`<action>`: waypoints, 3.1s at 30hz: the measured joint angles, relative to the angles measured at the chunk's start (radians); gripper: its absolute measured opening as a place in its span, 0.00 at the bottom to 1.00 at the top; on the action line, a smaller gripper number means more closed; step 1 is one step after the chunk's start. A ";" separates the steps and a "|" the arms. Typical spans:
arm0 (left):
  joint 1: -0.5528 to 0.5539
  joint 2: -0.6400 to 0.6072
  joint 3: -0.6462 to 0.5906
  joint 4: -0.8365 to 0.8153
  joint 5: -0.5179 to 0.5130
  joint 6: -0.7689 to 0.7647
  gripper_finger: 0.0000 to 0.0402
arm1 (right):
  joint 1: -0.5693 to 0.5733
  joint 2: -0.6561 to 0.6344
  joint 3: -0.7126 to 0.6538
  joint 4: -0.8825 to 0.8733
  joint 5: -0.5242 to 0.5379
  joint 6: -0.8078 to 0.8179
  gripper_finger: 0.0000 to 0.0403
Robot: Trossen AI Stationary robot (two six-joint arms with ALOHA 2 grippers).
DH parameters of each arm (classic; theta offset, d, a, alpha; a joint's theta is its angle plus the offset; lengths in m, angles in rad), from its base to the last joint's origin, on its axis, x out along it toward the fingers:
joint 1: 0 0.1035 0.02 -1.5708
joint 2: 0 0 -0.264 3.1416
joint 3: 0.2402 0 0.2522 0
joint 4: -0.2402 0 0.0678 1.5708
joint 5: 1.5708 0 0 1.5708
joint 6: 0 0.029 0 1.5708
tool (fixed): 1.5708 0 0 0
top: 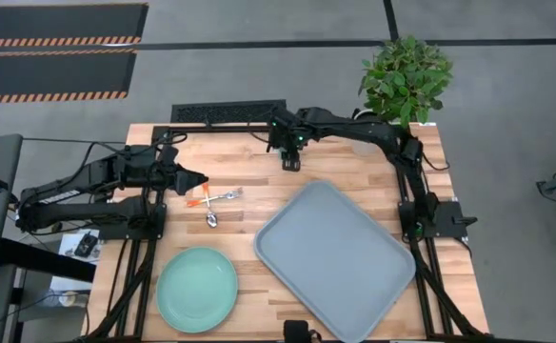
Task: Pick and place plate/cup/fork/spoon on tray
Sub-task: Put the green cup on the blue tray
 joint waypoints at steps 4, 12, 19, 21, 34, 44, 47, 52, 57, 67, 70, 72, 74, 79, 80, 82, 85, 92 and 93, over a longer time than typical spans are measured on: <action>0.000 0.000 0.000 -0.003 -0.001 -0.008 0.46 | -0.008 0.032 -0.001 -0.009 0.010 0.001 0.53; 0.000 0.000 0.000 -0.014 -0.037 -0.008 0.46 | -0.012 0.033 0.000 -0.030 0.058 0.030 0.06; 0.000 0.000 0.000 -0.027 -0.063 -0.008 0.46 | -0.012 -0.047 -0.001 -0.053 0.134 0.059 0.02; 0.000 0.000 0.000 -0.027 -0.065 -0.008 0.46 | 0.000 -0.103 -0.001 -0.091 0.125 0.088 0.02; 0.000 0.000 0.000 -0.027 -0.042 -0.009 0.46 | 0.389 -0.472 -0.056 -0.523 0.049 0.698 0.01; 0.000 0.000 0.000 -0.027 -0.044 -0.032 0.46 | 0.891 -0.721 -0.509 -0.490 0.075 1.610 0.01; 0.000 0.002 0.000 -0.027 -0.052 -0.031 0.46 | 1.029 -0.755 -0.619 -0.471 0.073 1.845 0.01; 0.000 0.003 0.000 -0.027 -0.053 -0.031 0.46 | 1.198 -0.760 -0.730 -0.437 0.077 2.080 0.01; 0.000 0.003 0.000 -0.030 -0.075 -0.031 0.46 | 1.291 -0.753 -0.793 -0.382 0.080 2.214 0.02; 0.000 0.003 0.000 -0.043 -0.106 -0.029 0.46 | 1.375 -0.752 -0.882 -0.316 0.093 2.338 0.02; 0.000 0.003 0.000 -0.043 -0.106 -0.033 0.46 | 1.371 -0.752 -0.883 -0.327 0.125 2.327 0.02; 0.000 0.003 0.000 -0.043 -0.106 -0.036 0.46 | 1.371 -0.752 -0.883 -0.327 0.135 2.326 0.02; 0.000 0.003 0.000 -0.044 -0.106 -0.036 0.46 | 1.371 -0.752 -0.883 -0.330 0.135 2.325 0.02; 0.000 0.003 0.000 -0.050 -0.106 -0.036 0.46 | 1.372 -0.752 -0.883 -0.330 0.135 2.323 0.02; 0.000 0.003 0.000 -0.049 -0.106 -0.036 0.46 | 1.372 -0.752 -0.886 -0.325 0.135 2.323 0.02; 0.000 0.003 0.000 -0.049 -0.106 -0.036 0.46 | 1.372 -0.752 -0.903 -0.304 0.135 2.325 0.02; 0.000 0.003 0.000 -0.049 -0.106 -0.041 0.46 | 1.372 -0.755 -0.929 -0.246 0.136 2.326 0.02; 0.000 0.003 0.000 -0.048 -0.106 -0.053 0.46 | 1.372 -0.755 -0.941 -0.227 0.139 2.322 0.08; 0.000 0.003 0.000 -0.048 -0.106 -0.053 0.46 | 1.372 -0.754 -0.942 -0.228 0.139 2.321 0.09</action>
